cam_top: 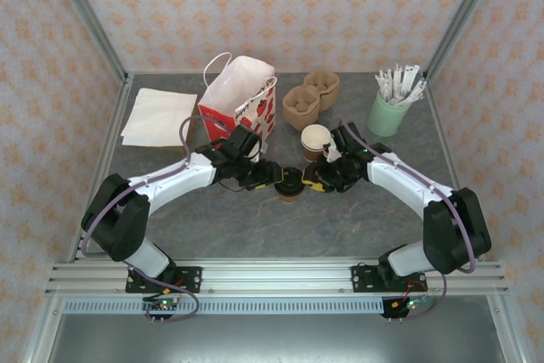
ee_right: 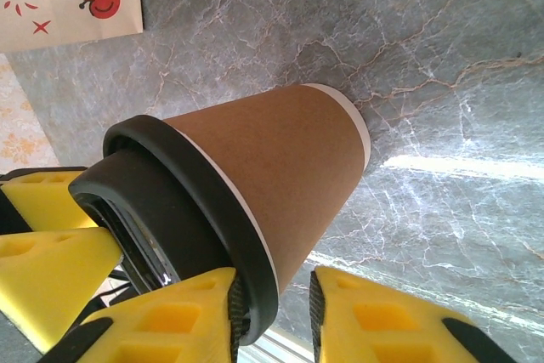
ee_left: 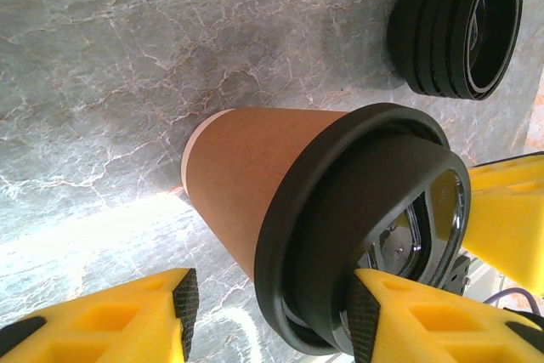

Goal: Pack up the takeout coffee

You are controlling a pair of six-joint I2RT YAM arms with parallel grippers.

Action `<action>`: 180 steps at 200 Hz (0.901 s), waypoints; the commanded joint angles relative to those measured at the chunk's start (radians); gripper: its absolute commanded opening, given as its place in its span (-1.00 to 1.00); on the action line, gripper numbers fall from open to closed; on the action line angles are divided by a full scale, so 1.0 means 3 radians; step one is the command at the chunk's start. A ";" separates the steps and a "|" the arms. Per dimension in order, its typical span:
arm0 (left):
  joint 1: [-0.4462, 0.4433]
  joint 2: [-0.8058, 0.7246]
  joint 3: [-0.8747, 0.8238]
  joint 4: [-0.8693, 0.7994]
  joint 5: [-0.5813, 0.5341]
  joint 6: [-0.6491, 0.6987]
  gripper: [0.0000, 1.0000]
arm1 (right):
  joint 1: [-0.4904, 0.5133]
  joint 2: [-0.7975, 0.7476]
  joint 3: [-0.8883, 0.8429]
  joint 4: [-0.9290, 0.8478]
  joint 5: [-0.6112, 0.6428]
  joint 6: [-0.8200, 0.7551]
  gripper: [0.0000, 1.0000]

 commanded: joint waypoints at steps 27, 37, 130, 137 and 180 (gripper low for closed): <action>-0.0052 0.0063 0.0066 -0.0193 -0.0136 0.0105 0.04 | 0.0017 0.0039 -0.0047 -0.0157 0.0126 -0.0039 -0.49; -0.0052 0.0065 0.0066 -0.0217 -0.0156 0.0113 0.04 | 0.0019 0.0051 -0.0050 -0.0177 0.0141 -0.0047 -0.51; -0.0057 0.0126 0.0086 -0.0320 -0.0260 0.0159 0.04 | 0.0020 0.0260 -0.0063 -0.0368 0.0252 -0.0124 -0.62; -0.0055 0.0136 0.0086 -0.0333 -0.0270 0.0166 0.04 | 0.0016 0.0288 -0.0064 -0.0383 0.0258 -0.0136 -0.62; -0.0061 0.0160 0.0081 -0.0394 -0.0316 0.0204 0.04 | 0.0018 0.0322 -0.0042 -0.0488 0.0389 -0.0234 -0.62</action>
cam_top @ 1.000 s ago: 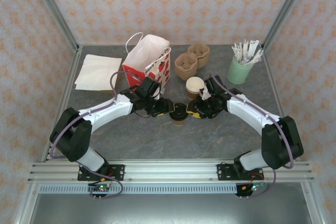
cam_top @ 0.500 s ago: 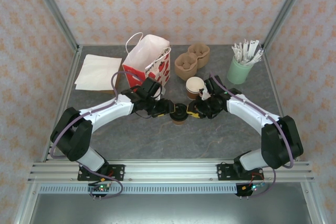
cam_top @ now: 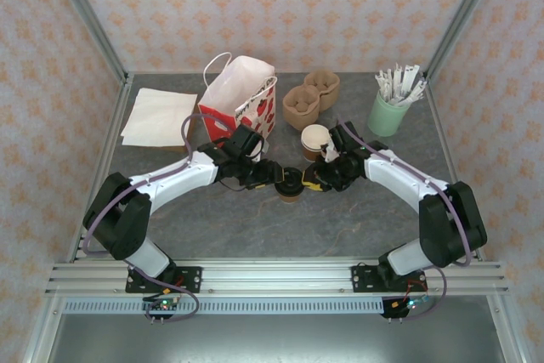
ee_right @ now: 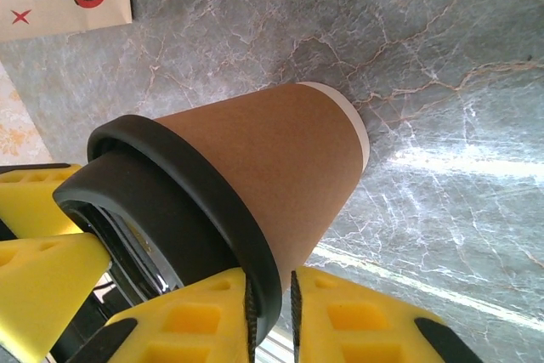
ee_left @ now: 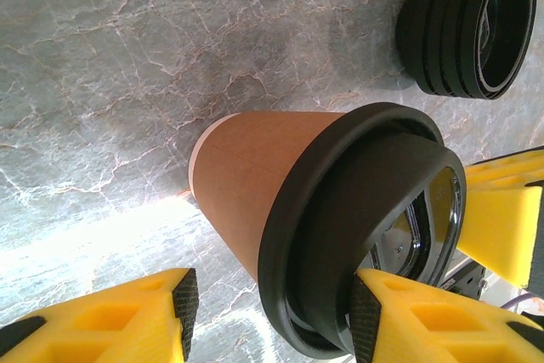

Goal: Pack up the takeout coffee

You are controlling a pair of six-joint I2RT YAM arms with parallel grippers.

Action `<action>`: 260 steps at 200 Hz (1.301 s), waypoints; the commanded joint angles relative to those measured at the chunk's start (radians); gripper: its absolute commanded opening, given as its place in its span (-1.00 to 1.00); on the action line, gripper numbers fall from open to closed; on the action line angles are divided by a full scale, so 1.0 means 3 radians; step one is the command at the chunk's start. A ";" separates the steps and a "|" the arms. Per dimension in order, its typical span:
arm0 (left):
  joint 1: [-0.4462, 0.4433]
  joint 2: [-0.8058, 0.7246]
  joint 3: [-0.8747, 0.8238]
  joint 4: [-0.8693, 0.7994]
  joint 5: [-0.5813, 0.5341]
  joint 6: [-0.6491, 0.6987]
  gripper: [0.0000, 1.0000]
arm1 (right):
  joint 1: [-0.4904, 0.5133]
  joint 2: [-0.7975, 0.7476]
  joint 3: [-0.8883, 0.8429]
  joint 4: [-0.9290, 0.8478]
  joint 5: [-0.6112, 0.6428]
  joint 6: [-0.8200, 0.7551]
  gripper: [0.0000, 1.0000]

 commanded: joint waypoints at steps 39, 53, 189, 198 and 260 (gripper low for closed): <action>-0.0036 0.0107 0.0034 -0.0291 -0.0193 0.0129 0.04 | 0.0010 -0.0118 -0.0015 -0.0169 0.0284 -0.0086 -0.53; -0.0042 0.0115 0.0058 -0.0296 -0.0193 0.0132 0.04 | -0.0003 -0.0209 0.0031 -0.0098 0.0253 -0.0052 -0.48; -0.0082 0.0070 0.0181 -0.0318 -0.0192 0.0123 0.06 | 0.0082 -0.0080 0.0136 -0.0044 0.0160 0.0008 -0.18; -0.0082 0.0045 0.0200 -0.0330 -0.0193 0.0115 0.08 | 0.0080 -0.0054 0.0142 -0.0107 0.0190 -0.0017 -0.20; -0.0077 -0.0262 0.0258 -0.0406 -0.0286 0.0055 0.27 | 0.0082 0.0022 0.0101 -0.0254 0.0262 -0.0087 -0.22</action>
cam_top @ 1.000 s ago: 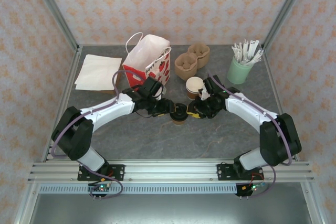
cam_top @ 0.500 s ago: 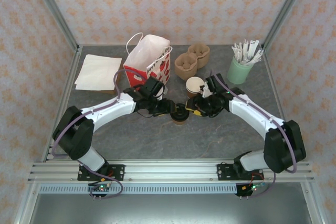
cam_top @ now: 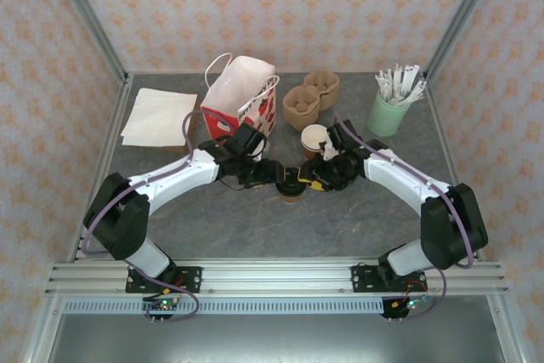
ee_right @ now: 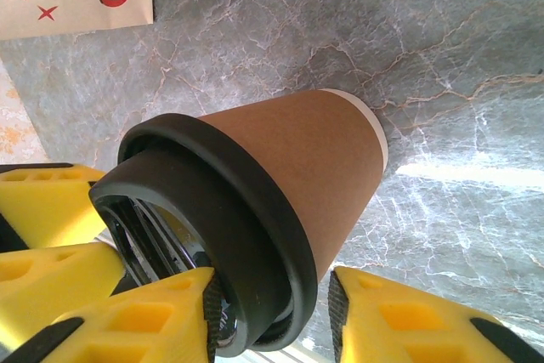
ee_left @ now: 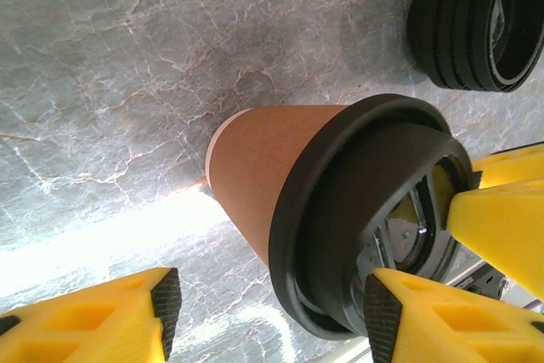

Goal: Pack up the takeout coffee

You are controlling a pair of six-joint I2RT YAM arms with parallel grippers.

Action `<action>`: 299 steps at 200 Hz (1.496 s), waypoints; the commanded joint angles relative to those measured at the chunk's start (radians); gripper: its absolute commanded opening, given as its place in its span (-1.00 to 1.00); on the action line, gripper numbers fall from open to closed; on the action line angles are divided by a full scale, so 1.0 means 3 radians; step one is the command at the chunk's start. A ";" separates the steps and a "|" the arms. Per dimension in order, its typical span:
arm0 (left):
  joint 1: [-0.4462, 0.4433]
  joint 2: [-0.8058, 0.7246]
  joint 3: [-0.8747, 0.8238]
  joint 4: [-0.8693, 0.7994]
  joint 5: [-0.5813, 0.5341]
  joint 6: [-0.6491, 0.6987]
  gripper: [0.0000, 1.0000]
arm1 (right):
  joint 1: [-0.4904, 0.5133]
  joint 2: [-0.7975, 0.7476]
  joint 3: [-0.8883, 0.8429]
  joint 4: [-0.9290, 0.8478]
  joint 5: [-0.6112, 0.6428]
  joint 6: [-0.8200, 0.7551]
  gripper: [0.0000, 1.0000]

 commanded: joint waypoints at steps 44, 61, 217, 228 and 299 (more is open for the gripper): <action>0.0011 -0.0447 -0.0131 -0.0041 -0.0132 -0.0170 0.23 | 0.0013 0.0053 0.0013 -0.0226 0.0176 -0.0075 -0.22; 0.0010 -0.0417 -0.0181 -0.0025 -0.0096 -0.0173 0.15 | 0.0011 0.0058 0.0015 -0.0227 0.0180 -0.0083 -0.22; 0.0020 -0.0046 -0.0293 0.0222 0.0018 -0.0163 0.02 | 0.0014 0.0070 0.0035 -0.0303 0.0212 -0.0121 -0.23; 0.0020 -0.0021 -0.0303 0.0207 0.0012 -0.0150 0.01 | 0.0009 0.0078 0.0038 -0.0322 0.0228 -0.0130 -0.23; 0.0020 0.0031 -0.0354 0.0076 -0.0082 -0.0075 -0.02 | 0.0011 0.0155 0.0079 -0.0476 0.0325 -0.0201 -0.24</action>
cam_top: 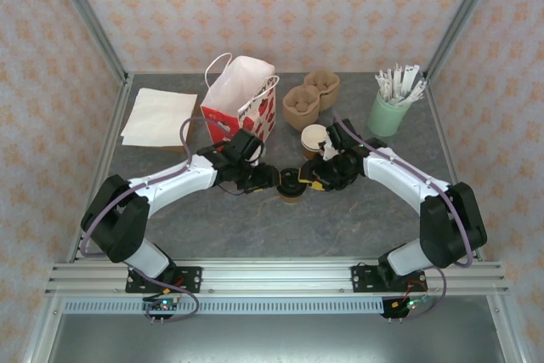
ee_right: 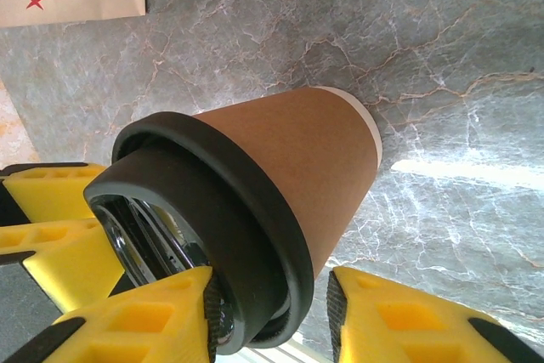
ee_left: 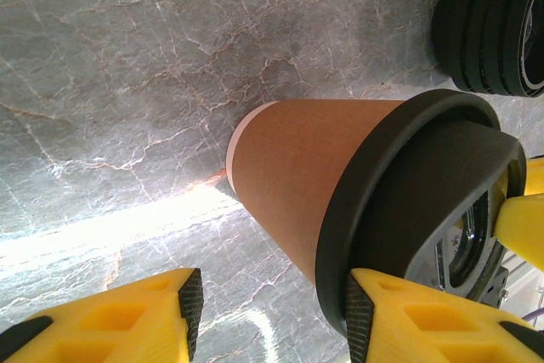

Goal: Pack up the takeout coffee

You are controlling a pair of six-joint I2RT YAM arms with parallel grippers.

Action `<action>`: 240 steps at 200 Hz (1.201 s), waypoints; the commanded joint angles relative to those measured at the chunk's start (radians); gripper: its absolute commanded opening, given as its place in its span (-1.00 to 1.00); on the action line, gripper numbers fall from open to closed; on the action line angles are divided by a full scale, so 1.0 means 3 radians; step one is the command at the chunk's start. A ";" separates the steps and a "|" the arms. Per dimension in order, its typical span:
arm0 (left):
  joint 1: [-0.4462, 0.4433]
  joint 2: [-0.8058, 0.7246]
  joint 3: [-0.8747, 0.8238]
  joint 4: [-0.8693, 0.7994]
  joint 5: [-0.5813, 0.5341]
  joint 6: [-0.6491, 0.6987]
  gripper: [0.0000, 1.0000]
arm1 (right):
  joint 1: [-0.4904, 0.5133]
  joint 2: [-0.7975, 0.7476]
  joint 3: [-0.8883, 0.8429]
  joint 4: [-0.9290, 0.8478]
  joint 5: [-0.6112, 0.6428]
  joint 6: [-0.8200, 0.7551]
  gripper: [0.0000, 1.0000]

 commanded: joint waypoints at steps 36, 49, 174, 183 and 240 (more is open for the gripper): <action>0.0016 0.0073 -0.0104 -0.0229 -0.0122 0.0129 -0.07 | 0.0011 0.0170 0.0020 -0.0422 0.0353 -0.0129 -0.24; 0.0015 0.0077 -0.0115 -0.0230 -0.0123 0.0134 -0.07 | 0.0012 0.0179 0.0020 -0.0437 0.0363 -0.0146 -0.24; 0.0002 0.0196 -0.0255 -0.0200 -0.0179 0.0155 -0.12 | 0.0013 0.0193 0.0051 -0.0443 0.0369 -0.0159 -0.24; -0.0001 0.0201 -0.0256 -0.0196 -0.0175 0.0153 -0.12 | 0.0011 0.0189 0.0051 -0.0439 0.0364 -0.0158 -0.24; -0.0019 0.0094 -0.0104 -0.0207 -0.0138 0.0135 -0.05 | 0.0014 0.0122 0.0084 -0.0267 0.0260 -0.0090 -0.24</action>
